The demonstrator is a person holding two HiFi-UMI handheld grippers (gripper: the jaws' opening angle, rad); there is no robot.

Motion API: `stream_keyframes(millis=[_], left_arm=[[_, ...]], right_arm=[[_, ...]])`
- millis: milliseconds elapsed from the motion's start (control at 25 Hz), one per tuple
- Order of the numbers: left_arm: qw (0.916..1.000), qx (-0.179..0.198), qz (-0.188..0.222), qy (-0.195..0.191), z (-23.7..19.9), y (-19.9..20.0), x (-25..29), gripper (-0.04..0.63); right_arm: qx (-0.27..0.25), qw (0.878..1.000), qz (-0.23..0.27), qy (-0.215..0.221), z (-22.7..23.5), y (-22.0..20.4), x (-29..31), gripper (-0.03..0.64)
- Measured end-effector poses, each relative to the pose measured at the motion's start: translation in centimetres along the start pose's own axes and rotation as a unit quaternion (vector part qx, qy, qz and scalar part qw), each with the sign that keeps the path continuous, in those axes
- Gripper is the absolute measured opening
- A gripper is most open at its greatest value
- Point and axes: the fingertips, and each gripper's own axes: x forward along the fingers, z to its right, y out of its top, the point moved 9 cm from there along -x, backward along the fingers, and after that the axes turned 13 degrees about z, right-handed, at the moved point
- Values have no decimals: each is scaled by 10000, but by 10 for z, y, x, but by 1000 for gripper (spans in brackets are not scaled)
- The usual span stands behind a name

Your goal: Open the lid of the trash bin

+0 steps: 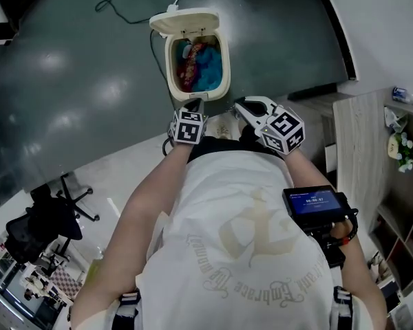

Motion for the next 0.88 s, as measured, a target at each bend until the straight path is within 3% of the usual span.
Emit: stream_keyframes(millis=[320, 600, 880], left_arm=[[9978, -592, 159, 242, -8, -2, -27, 15], [9858, -1088, 1272, 155, -14, 19, -76, 14], [9682, -1454, 2024, 213, -17, 38, -124, 14]], right_arm=[[-12, 9999, 160, 19, -5, 8, 0, 6], [-30, 9993, 368, 42, -8, 23, 4, 6], [-239, 9978, 615, 31, -17, 45, 4, 6]])
